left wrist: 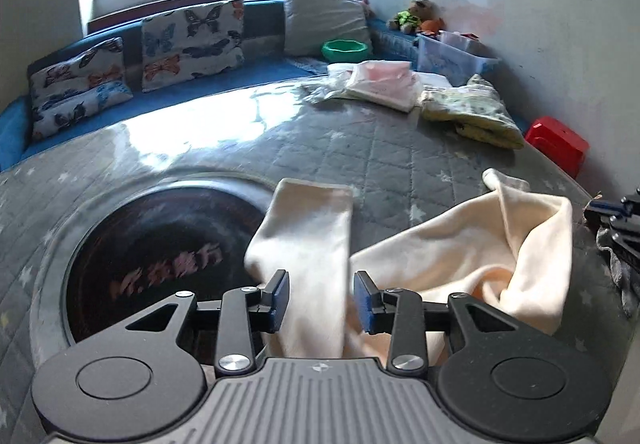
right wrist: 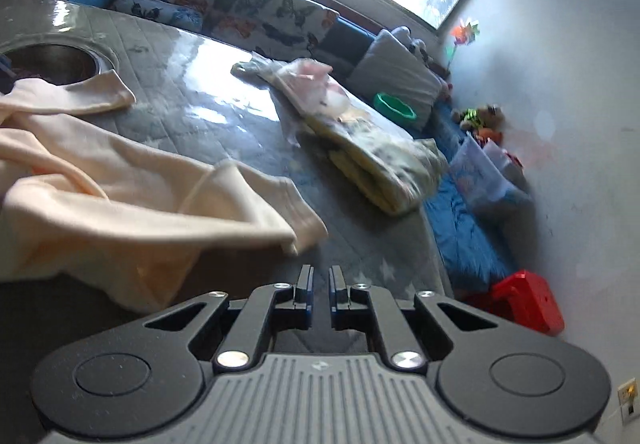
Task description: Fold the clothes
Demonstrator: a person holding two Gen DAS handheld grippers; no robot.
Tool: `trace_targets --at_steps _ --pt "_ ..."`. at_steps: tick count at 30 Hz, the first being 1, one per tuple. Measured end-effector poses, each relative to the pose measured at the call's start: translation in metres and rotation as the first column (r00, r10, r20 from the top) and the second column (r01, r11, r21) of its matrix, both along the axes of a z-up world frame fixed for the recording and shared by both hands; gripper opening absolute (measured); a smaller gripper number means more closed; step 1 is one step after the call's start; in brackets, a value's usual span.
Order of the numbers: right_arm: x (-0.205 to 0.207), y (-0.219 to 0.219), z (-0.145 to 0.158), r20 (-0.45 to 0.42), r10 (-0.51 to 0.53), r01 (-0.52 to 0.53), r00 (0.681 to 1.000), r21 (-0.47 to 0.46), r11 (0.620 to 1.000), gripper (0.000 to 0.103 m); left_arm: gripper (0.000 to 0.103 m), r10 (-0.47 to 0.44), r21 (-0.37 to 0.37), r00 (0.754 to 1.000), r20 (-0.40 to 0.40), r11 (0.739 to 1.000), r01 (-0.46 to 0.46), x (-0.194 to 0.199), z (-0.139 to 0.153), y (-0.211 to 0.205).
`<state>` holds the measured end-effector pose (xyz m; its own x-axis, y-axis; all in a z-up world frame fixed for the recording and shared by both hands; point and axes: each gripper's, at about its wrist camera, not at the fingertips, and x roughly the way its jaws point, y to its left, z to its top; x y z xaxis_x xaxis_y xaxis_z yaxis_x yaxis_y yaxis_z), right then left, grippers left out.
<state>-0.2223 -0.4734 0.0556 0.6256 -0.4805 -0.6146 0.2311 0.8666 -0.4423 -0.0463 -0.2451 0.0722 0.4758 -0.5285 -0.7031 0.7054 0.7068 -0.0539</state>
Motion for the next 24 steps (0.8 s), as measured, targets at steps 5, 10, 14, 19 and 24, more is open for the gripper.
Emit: trace_targets --at_steps 5,10,14,19,24 --pt "-0.003 0.001 0.013 0.070 0.007 -0.015 0.998 0.111 0.994 0.020 0.039 -0.022 0.025 0.999 -0.035 0.999 0.023 0.022 -0.007 -0.033" --pt "0.015 0.004 0.014 0.106 0.014 -0.032 0.994 0.173 0.984 0.036 0.043 -0.015 0.066 0.999 -0.050 0.998 0.018 0.040 -0.022 -0.064" --pt "0.031 0.001 0.009 0.119 0.006 -0.031 0.993 0.217 0.976 0.038 0.046 -0.023 0.097 0.997 -0.073 0.995 0.030 0.050 -0.036 -0.079" --pt "0.033 -0.012 0.004 0.114 -0.010 -0.021 0.993 0.272 0.962 0.043 0.042 -0.023 0.119 0.996 -0.082 0.992 0.033 0.053 -0.047 -0.087" --pt "0.037 -0.018 -0.003 0.099 -0.021 -0.011 0.995 0.308 0.951 0.044 0.007 -0.020 0.135 0.999 -0.041 0.991 0.025 0.056 -0.047 -0.082"
